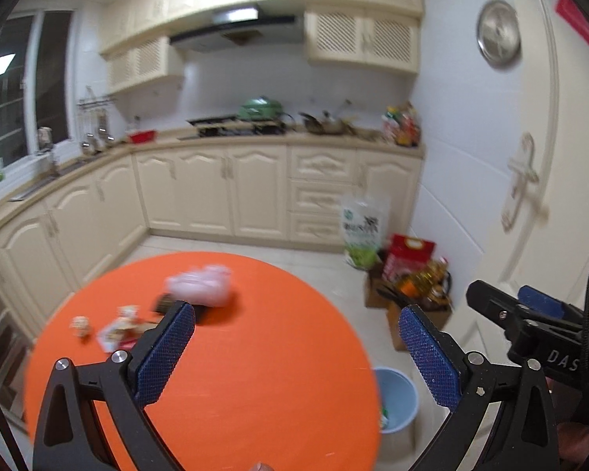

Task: Collect trash
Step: 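Move both open tools back to the trash pile on the table, then grasp the brown lump with the right tool while the left grasps crumpled paper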

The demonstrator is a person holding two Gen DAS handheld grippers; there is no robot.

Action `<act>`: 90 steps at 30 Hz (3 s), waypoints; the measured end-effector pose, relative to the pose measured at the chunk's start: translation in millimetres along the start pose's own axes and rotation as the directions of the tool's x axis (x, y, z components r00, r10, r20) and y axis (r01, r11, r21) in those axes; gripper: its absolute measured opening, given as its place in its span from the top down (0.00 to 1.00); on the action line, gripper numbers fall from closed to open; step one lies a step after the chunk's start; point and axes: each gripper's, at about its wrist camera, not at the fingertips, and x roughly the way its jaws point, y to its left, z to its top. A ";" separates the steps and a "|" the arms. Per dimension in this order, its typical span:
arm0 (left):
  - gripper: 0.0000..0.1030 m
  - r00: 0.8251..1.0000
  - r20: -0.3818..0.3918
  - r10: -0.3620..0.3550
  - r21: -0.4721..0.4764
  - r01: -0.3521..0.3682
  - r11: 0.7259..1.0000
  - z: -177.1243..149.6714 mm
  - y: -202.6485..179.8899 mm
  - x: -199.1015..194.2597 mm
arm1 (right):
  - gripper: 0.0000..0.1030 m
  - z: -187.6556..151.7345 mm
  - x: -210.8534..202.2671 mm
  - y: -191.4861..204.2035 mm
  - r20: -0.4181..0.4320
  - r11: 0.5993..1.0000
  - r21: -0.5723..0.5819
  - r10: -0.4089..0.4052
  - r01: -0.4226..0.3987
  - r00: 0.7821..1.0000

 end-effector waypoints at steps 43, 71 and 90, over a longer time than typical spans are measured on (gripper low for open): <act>0.01 0.948 -0.028 0.318 -0.289 -0.312 0.905 -87.1 108.8 -142.0 | 0.00 -53.8 14.4 252.2 -0.092 0.895 -0.374 0.224 -0.242 0.970; 0.01 0.907 -0.334 0.257 -0.289 -0.358 0.888 63.2 231.3 198.5 | 0.48 -95.5 253.2 308.3 -0.418 0.871 -0.387 0.127 -0.303 0.900; 0.78 0.915 -0.349 0.204 -0.281 -0.309 0.909 73.7 248.3 314.3 | 0.60 -84.0 238.8 288.8 -0.408 0.871 -0.349 0.192 -0.347 0.893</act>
